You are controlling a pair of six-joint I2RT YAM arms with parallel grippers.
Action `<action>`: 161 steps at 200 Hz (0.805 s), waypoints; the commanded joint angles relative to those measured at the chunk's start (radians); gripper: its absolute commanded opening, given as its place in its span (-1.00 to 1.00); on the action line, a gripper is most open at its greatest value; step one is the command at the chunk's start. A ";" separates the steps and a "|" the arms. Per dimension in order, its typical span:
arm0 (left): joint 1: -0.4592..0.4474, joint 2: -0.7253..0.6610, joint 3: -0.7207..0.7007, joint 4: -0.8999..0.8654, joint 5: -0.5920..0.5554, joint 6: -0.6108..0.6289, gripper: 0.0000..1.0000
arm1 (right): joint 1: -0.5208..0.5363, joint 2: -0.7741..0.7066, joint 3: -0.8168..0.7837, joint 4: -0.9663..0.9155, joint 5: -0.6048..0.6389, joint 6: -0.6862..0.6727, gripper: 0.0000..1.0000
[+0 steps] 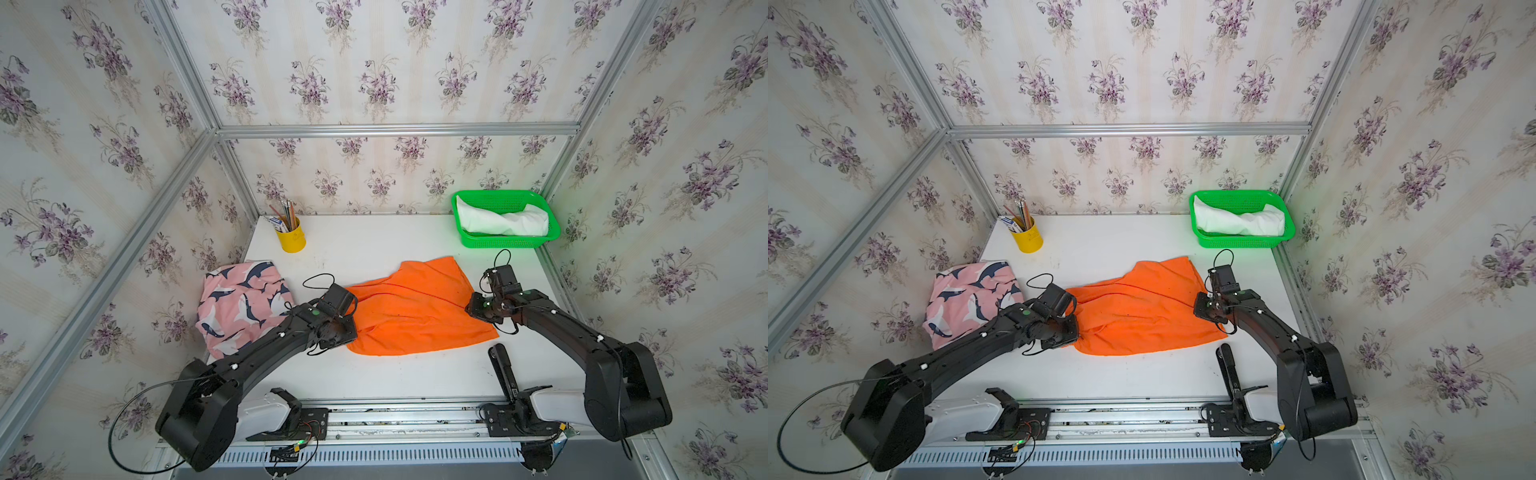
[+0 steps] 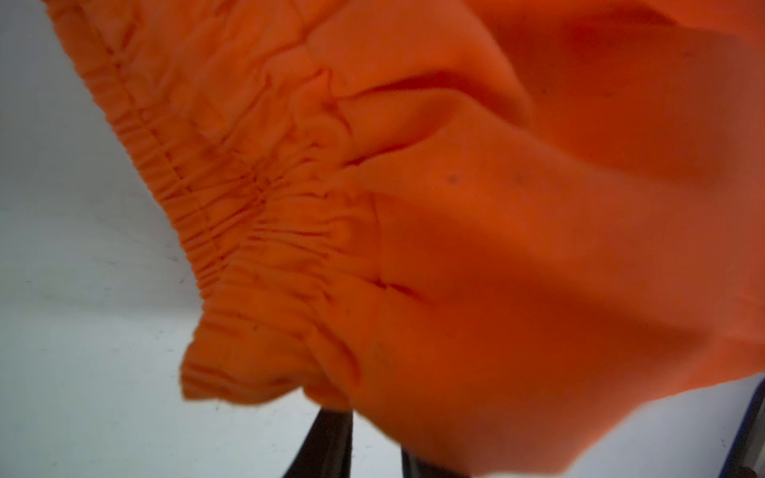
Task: Roll up the shorts
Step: Adjust the shorts at the center of the board.
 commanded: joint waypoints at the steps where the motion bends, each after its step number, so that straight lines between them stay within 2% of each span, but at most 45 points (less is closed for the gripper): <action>1: 0.011 0.058 0.004 -0.004 -0.080 0.016 -0.51 | -0.002 -0.005 0.001 -0.024 0.008 -0.006 -0.44; 24: 0.067 0.064 -0.060 0.015 -0.051 0.040 -0.50 | -0.022 -0.015 -0.003 -0.038 0.019 -0.008 -0.43; 58: 0.221 -0.021 -0.184 0.018 0.025 0.072 -0.48 | -0.044 -0.019 -0.023 -0.029 0.015 0.005 -0.38; 68: 0.250 -0.041 -0.199 0.019 0.061 0.083 -0.46 | -0.044 -0.014 -0.033 -0.010 -0.025 0.005 -0.36; 89: 0.254 -0.049 -0.187 -0.005 0.062 0.088 -0.44 | -0.045 0.015 -0.071 0.067 -0.199 0.010 -0.33; 115: 0.255 -0.038 -0.172 -0.008 0.070 0.096 -0.43 | -0.051 0.097 -0.105 0.147 -0.246 0.015 -0.32; 124: 0.255 -0.039 -0.165 -0.007 0.074 0.096 -0.42 | -0.063 0.143 -0.105 0.154 -0.232 0.009 -0.46; 139: 0.255 -0.044 -0.151 -0.020 0.073 0.106 -0.43 | -0.088 0.175 -0.101 0.146 -0.147 0.004 -1.00; 161: 0.255 -0.060 -0.137 -0.049 0.056 0.116 -0.43 | -0.129 0.106 -0.106 0.128 0.009 0.019 -1.00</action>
